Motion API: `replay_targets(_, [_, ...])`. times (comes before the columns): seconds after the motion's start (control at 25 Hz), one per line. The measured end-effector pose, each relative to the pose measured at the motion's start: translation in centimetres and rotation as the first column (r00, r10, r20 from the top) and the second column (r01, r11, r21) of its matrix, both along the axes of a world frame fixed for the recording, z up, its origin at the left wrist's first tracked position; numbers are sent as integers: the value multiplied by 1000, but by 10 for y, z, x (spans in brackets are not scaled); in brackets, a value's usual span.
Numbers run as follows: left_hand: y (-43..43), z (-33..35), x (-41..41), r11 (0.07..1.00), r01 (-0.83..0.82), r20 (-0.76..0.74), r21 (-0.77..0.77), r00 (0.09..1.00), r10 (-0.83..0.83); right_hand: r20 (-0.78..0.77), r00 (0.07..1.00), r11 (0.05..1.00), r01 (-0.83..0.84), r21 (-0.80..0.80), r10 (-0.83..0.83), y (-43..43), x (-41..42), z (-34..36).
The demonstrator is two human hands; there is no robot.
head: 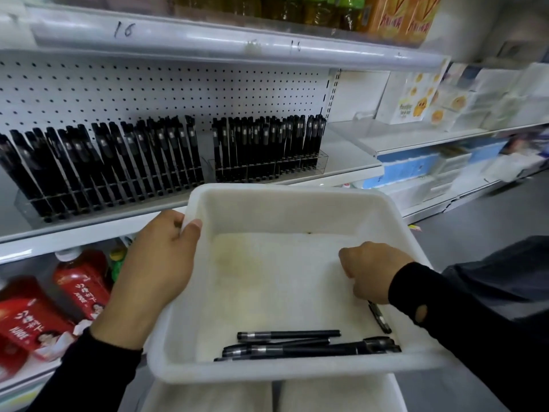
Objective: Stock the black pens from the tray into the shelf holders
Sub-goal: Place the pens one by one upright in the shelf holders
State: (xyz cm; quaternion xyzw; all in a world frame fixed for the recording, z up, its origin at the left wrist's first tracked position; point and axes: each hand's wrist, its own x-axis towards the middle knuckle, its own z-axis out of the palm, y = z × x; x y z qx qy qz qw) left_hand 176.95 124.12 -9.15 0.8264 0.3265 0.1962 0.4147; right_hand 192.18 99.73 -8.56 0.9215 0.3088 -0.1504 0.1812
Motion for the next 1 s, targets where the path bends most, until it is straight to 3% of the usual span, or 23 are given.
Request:
replay_targets(0.12, [0,1,-1,1000,1,6,-1,1000,-1,-8,999,975,-46,219,49,6,1,3])
replay_targets(0.2, [0,1,-1,1000,2,8,2,1000,-2,-122,991,922,1,388,50,8,4,6])
replay_targets(0.4, [0,1,1,1000,-2,-3,9,1000,2,-83,967,888,-187,420,243,13,10,5])
replay_targets(0.56, [-3,1,4,1000,-14,-3,17,1000,14,-16,945,749,-247,615,325,36,18,23])
replay_targets(0.76, [-8,-1,8,1000,-10,6,8,1000,10,29,992,512,-87,854,120,67,55,48])
replay_targets(0.88, [-8,-2,10,1000,-15,10,-1,1000,15,-8,999,336,25,941,-52,84,97,55])
replay_targets(1.0, [-8,-4,10,1000,-17,34,-14,999,17,-110,988,195,129,972,-108,103,128,52])
